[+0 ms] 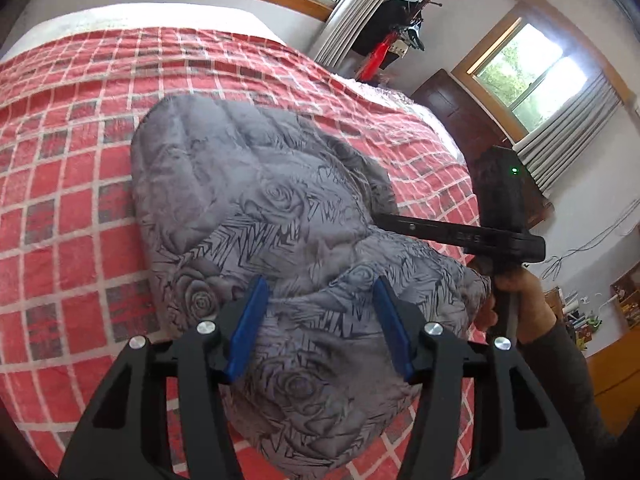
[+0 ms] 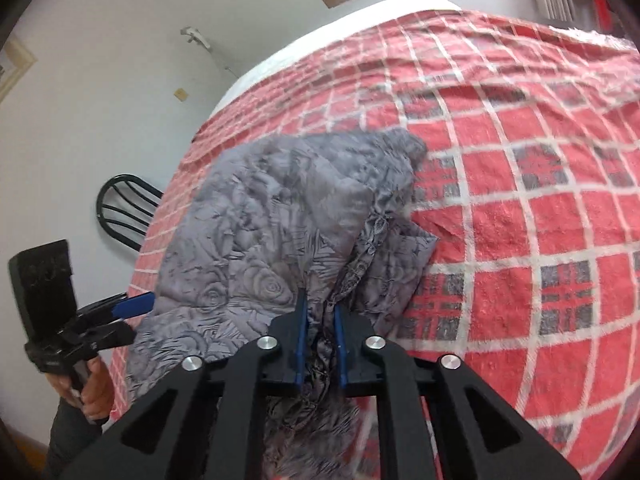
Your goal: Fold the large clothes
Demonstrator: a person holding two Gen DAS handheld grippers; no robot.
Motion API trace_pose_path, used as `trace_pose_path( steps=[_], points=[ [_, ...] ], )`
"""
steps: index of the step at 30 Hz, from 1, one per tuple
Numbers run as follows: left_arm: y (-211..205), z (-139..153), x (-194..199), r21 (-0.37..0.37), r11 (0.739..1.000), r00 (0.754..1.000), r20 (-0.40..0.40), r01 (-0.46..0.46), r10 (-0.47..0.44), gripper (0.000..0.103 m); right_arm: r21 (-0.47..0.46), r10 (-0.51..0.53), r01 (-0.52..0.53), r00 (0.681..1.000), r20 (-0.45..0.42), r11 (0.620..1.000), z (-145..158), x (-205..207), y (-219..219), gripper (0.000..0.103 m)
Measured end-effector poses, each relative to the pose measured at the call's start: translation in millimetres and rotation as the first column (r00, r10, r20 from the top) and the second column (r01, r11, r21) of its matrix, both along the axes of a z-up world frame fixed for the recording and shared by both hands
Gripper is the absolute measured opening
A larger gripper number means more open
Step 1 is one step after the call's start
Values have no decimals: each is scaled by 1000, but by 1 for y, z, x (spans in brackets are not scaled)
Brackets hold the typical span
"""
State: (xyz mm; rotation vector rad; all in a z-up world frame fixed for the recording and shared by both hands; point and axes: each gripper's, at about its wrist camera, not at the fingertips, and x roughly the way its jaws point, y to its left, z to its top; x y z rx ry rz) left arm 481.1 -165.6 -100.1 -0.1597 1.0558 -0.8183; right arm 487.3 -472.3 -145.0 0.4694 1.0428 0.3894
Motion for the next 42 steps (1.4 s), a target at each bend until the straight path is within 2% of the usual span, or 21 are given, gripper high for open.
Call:
trace_pose_path(
  steps=[3, 4, 5, 6, 7, 9, 13, 14, 15, 16, 19, 24, 26, 29, 31, 34, 36, 37, 38, 39, 42],
  points=[
    [-1, 1, 1, 30, 1000, 1000, -4, 6, -6, 54, 45, -19, 19, 1000, 2, 999, 11, -14, -7, 28],
    [1, 3, 0, 35, 999, 1000, 0, 6, -6, 54, 71, -22, 22, 1000, -1, 997, 16, -21, -10, 40],
    [2, 4, 0, 36, 999, 1000, 0, 5, -5, 54, 122, -24, 24, 1000, -3, 992, 24, -33, -15, 47],
    [5, 4, 1, 35, 999, 1000, 0, 2, -2, 55, 163, -23, 23, 1000, -1, 986, 32, -44, -18, 63],
    [6, 4, 0, 36, 999, 1000, -2, -2, 2, 55, 180, -22, 21, 1000, 1, 983, 39, -53, -18, 71],
    [8, 1, 0, 39, 999, 1000, -7, -10, 10, 55, 195, 17, -19, 1000, 12, 981, 51, -72, -12, 72],
    [9, 4, -1, 35, 999, 1000, -11, -23, 24, 54, 165, 78, -80, 997, 20, 983, 60, -89, 6, 70],
    [10, 7, -1, 32, 999, 1000, -12, -25, 25, 54, 149, 95, -95, 995, 11, 984, 57, -90, 12, 56],
    [11, 11, -1, 30, 999, 1000, -8, -26, 26, 54, 137, 121, -118, 993, -12, 984, 53, -89, 17, 24],
    [13, 17, -1, 30, 999, 999, 6, -31, 31, 54, 96, 118, -116, 993, -16, 989, 53, -88, 22, 15],
    [19, 32, 0, 34, 998, 998, 37, -53, 52, 54, 55, 114, -115, 993, 13, 992, 57, -96, 22, 10],
    [18, 33, 21, 62, 995, 996, 41, -77, 75, 54, 36, 99, -99, 995, -10, 994, 35, -104, 12, 8],
    [14, 23, 30, 76, 994, 997, 26, -78, 76, 54, -4, 91, -92, 995, -36, 996, 13, -101, 13, 8],
    [6, 5, 43, 90, 993, 997, 7, -72, 72, 55, 25, 81, -79, 995, -63, 997, -16, -95, 12, 8],
    [4, -5, 49, 91, 993, 997, -3, -78, 78, 56, 29, 77, -76, 995, -61, 997, -22, -92, 12, 7],
    [2, -14, 55, 113, 990, 996, -13, -87, 89, 57, 4, 104, -104, 993, -58, 995, -10, -93, 16, 11],
    [6, -8, 54, 106, 990, 996, -9, -92, 93, 54, 8, 110, -110, 993, -50, 994, 8, -97, 12, 27],
    [13, -1, 52, 80, 992, 996, 1, -94, 94, 54, 10, 97, -97, 995, -14, 995, 26, -101, 6, 46],
    [17, 6, 48, 55, 994, 995, 16, -96, 95, 54, -9, 79, -79, 996, 30, 997, 44, -104, 2, 52],
    [20, 11, 44, 44, 994, 995, 29, -99, 97, 54, -36, 72, -69, 995, 68, 997, 60, -105, 2, 54],
    [21, 22, 39, 39, 995, 993, 68, -95, 92, 54, -77, 46, -38, 993, 106, 996, 83, -89, 6, 55]
  ],
)
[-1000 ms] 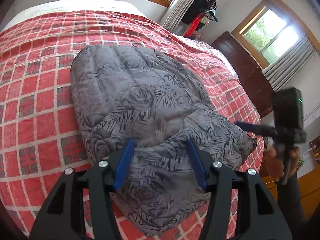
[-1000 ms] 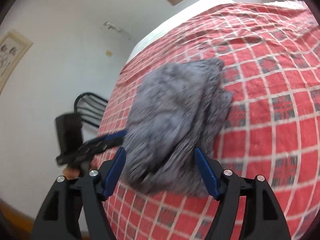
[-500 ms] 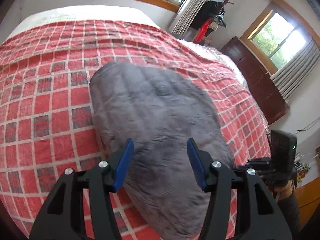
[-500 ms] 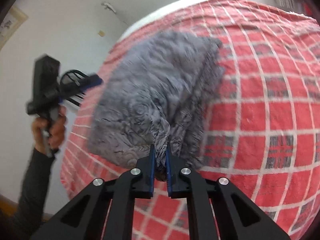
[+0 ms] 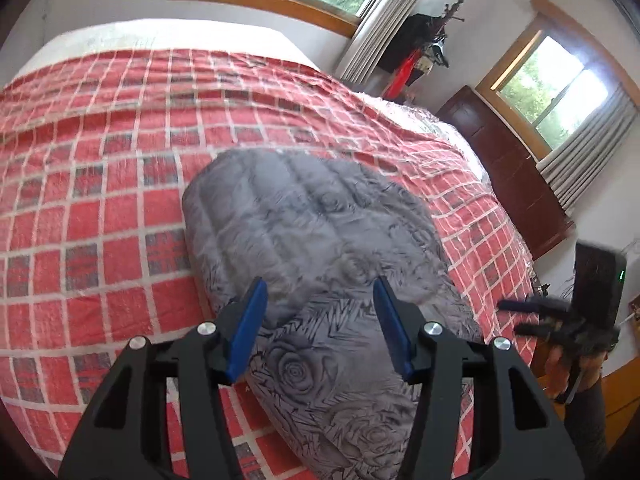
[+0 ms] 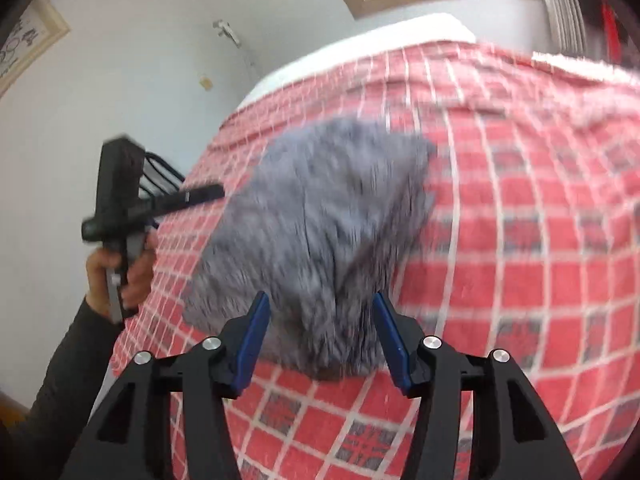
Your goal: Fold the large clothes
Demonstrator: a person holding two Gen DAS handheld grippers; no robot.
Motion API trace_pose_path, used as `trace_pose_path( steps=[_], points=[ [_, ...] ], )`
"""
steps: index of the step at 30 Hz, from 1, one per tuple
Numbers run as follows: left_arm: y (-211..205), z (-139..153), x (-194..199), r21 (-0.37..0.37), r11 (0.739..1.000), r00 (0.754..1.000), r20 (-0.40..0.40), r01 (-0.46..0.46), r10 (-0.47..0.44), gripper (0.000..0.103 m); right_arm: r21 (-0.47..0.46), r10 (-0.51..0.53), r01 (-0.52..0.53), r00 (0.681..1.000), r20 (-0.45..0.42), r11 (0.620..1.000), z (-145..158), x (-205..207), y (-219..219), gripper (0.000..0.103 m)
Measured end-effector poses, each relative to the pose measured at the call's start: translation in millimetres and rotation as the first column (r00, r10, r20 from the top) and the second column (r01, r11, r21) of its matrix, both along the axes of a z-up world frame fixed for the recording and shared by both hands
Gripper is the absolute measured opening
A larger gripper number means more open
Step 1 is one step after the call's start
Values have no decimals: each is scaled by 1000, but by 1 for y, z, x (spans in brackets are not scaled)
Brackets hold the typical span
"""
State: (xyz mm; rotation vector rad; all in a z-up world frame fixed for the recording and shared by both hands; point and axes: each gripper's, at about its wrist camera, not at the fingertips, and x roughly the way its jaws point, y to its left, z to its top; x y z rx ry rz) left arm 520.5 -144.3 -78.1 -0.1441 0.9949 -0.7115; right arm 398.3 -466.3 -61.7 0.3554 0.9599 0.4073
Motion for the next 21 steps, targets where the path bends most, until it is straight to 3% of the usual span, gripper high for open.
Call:
trace_pose_path(
  steps=[4, 7, 9, 11, 14, 18, 21],
  points=[
    [-14, -11, 12, 47, 999, 1000, -27, -4, 5, 52, -108, -30, 34, 999, 39, 994, 5, 51, 16, 48],
    [-23, -30, 25, 75, 997, 997, -73, -7, 13, 52, -159, -32, 30, 999, -12, 987, -20, 88, 23, 41],
    [-22, -37, 32, 52, 999, 995, -104, 0, 6, 52, -240, -7, -13, 997, -81, 971, -52, 103, 32, 33],
    [-22, -41, 34, 27, 1000, 993, -120, 12, -9, 52, -218, -11, -14, 994, -113, 976, -75, 108, 25, 32],
    [-30, -41, 30, 69, 997, 995, -98, 31, -24, 52, -200, -14, -14, 990, -139, 980, -84, 112, 21, 31],
    [-13, -18, 17, 7, 1000, 996, -93, -8, 8, 50, -172, -33, 19, 996, -78, 985, -52, 91, 12, 31],
    [-3, 5, -23, 28, 999, 999, -26, 47, -46, 50, -145, 20, -17, 1000, 17, 989, -12, 52, 22, 31]
  ],
)
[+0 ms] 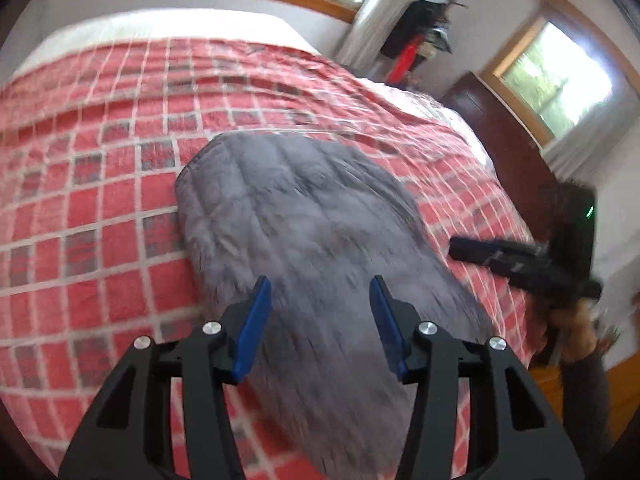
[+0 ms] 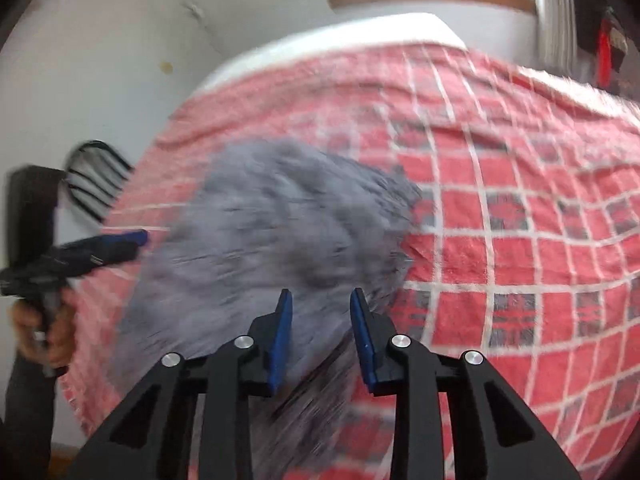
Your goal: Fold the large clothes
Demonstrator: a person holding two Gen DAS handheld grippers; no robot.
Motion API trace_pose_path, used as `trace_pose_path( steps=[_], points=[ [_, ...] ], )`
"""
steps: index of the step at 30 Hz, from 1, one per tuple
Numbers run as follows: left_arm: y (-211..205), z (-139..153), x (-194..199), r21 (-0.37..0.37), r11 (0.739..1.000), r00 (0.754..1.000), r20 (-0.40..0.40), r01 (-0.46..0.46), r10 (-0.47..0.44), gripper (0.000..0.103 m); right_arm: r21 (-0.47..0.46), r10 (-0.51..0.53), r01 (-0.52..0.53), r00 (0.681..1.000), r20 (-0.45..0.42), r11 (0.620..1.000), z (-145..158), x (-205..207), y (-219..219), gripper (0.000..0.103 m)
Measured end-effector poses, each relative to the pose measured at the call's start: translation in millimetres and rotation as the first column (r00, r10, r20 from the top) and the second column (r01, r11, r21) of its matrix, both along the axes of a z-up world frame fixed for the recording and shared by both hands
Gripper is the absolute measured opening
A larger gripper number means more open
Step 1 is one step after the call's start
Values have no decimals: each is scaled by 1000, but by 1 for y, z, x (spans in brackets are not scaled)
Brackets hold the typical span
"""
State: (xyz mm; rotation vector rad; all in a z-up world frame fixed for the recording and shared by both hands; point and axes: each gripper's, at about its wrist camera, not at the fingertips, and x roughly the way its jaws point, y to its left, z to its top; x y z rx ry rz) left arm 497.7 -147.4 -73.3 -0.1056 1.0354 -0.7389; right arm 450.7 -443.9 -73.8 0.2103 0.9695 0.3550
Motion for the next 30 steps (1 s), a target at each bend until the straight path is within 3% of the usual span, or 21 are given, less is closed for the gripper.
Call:
trace_pose_path(
  steps=[3, 6, 7, 9, 12, 14, 16, 19, 22, 26, 30],
  points=[
    [7, 2, -36, -28, 998, 998, 7, 63, -63, 50, -43, 135, -132, 989, 54, 990, 15, -45, 36, 27],
    [-1, -24, -42, 14, 998, 998, -35, 59, -59, 49, -209, 159, -159, 987, -17, 965, -25, -51, 60, 14],
    [-3, -30, -43, 14, 998, 998, -42, 55, -54, 50, -220, 146, -152, 988, -44, 964, -37, -50, 59, 4],
    [-7, -42, -44, 0, 998, 997, -57, 56, -56, 51, -239, 133, -145, 989, -68, 960, -59, -49, 56, 0],
    [-16, -52, -48, 35, 998, 998, -48, 53, -52, 52, -121, 105, -116, 990, -89, 986, -72, -46, 38, 0],
    [-17, -46, -46, 50, 996, 997, -51, 69, -66, 50, -114, 110, -122, 988, -105, 986, -67, -46, 37, 0],
    [-10, -27, -44, 20, 995, 995, -31, 94, -93, 49, -27, 128, -131, 987, -101, 991, -48, -46, 26, 2],
    [10, 0, -23, -15, 999, 999, 22, 47, -47, 55, 104, 47, -44, 998, -29, 994, -10, -33, -10, 7],
    [11, -4, 9, -2, 1000, 1000, -1, -7, 7, 56, 98, -43, 44, 999, -13, 994, 5, 4, -27, 10],
    [-2, -30, 40, 23, 998, 997, -57, -53, 54, 56, 104, -63, 67, 997, -42, 992, -14, 53, -24, 10],
    [-12, -48, 51, 30, 998, 995, -75, -56, 58, 61, -58, -59, 52, 990, -131, 997, -59, 66, -13, 6]
  ],
)
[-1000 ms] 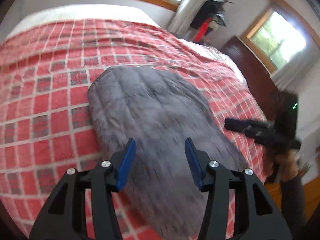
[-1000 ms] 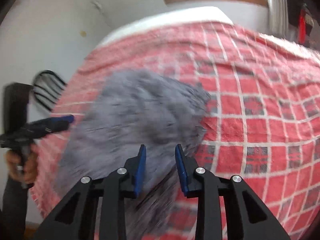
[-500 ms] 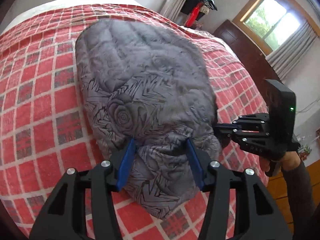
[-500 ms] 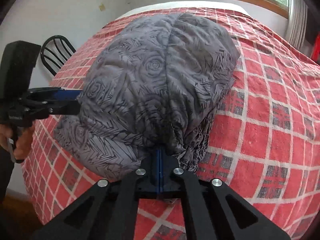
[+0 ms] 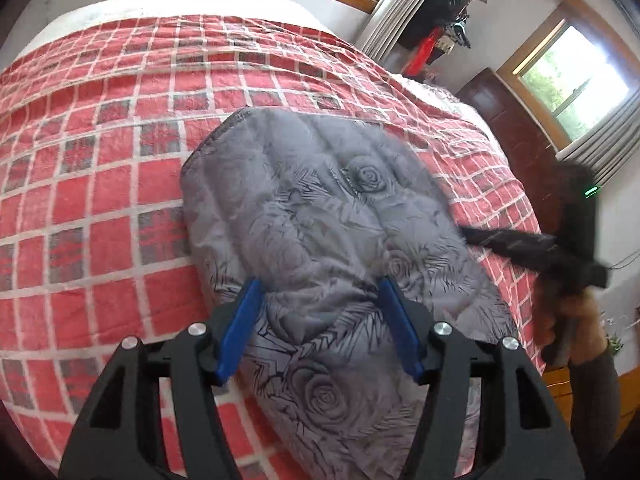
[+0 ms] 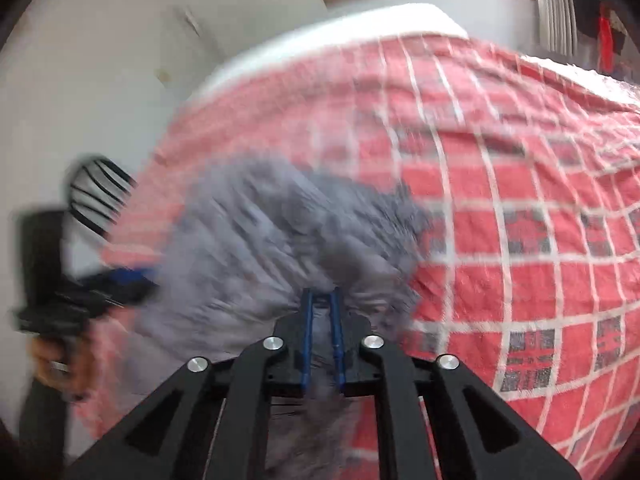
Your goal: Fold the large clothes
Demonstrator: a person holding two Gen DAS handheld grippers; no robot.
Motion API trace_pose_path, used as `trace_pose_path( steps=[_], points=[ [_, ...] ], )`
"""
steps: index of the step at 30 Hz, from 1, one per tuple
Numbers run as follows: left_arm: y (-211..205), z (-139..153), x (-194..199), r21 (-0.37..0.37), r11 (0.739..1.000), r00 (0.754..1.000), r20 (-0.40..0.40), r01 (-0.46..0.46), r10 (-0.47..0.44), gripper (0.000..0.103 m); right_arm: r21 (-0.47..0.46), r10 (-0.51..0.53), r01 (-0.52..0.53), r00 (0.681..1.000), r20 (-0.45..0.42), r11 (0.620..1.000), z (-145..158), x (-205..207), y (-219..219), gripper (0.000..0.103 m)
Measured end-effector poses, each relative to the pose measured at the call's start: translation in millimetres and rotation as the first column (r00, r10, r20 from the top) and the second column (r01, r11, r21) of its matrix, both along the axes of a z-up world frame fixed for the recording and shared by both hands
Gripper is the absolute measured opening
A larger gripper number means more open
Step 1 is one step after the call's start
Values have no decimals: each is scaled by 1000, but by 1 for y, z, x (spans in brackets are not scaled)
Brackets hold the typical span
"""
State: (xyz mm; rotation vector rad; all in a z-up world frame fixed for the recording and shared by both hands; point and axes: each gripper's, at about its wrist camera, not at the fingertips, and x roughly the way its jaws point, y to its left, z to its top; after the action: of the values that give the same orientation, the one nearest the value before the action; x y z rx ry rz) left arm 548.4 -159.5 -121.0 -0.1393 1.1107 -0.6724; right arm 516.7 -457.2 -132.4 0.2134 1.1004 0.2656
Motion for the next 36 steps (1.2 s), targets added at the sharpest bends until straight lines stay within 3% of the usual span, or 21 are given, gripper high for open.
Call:
trace_pose_path(
  steps=[4, 6, 8, 11, 13, 14, 16, 17, 18, 19, 22, 24, 26, 31, 36],
  points=[
    [7, 16, -8, -37, 999, 1000, 20, 7, -6, 61, 88, -31, 26, 998, 61, 996, 22, -15, -15, 11],
    [16, 34, -23, -70, 997, 998, 57, 19, -15, 64, 148, 4, -21, 993, 119, 989, 45, -32, -9, 11],
    [19, 44, -35, -86, 996, 997, 71, 30, -24, 69, 163, 44, -65, 991, 130, 984, 51, -43, 2, 12],
    [5, 35, -40, -25, 999, 998, 50, 46, -45, 69, 111, 96, -106, 991, 88, 988, 37, -48, 23, 13],
    [-4, 19, -43, 25, 998, 999, 4, 51, -51, 72, 49, 69, -71, 997, 45, 996, 21, -45, 28, 30],
    [-5, 16, -45, 50, 998, 999, 6, 47, -47, 77, 49, 68, -70, 997, 40, 996, 19, -46, 27, 31],
    [4, 23, -51, 13, 1000, 1000, -10, 26, -26, 79, 101, 47, -49, 999, 25, 994, 25, -49, 16, 42],
    [11, 28, -55, -18, 1000, 1000, -16, 14, -15, 85, 137, 40, -43, 999, 28, 990, 30, -53, 8, 49],
    [22, 34, -62, -43, 999, 1000, -9, -4, 4, 95, 167, 25, -29, 999, 30, 986, 37, -57, -2, 65],
    [32, 40, -72, -45, 999, 1000, 12, -7, 7, 96, 183, 11, -16, 1000, 28, 983, 41, -61, -8, 77],
    [52, 35, -92, -41, 999, 1000, -6, 16, -16, 99, 274, -16, 18, 1000, -9, 962, 38, -63, -35, 81],
    [63, 15, -102, -32, 999, 998, -64, 5, -7, 99, 318, -43, 53, 998, -39, 947, 29, -63, -47, 81],
    [70, 3, -108, -12, 1000, 998, -62, -12, 12, 99, 364, -53, 71, 997, -59, 929, 18, -64, -53, 81],
    [70, -14, -110, -94, 996, 994, -113, 0, -11, 99, 365, -36, 58, 997, -66, 929, 2, -65, -45, 81],
    [57, -23, -106, -125, 992, 992, -118, 34, -48, 99, 412, -21, 48, 997, -68, 910, -11, -54, -34, 84]
  ],
)
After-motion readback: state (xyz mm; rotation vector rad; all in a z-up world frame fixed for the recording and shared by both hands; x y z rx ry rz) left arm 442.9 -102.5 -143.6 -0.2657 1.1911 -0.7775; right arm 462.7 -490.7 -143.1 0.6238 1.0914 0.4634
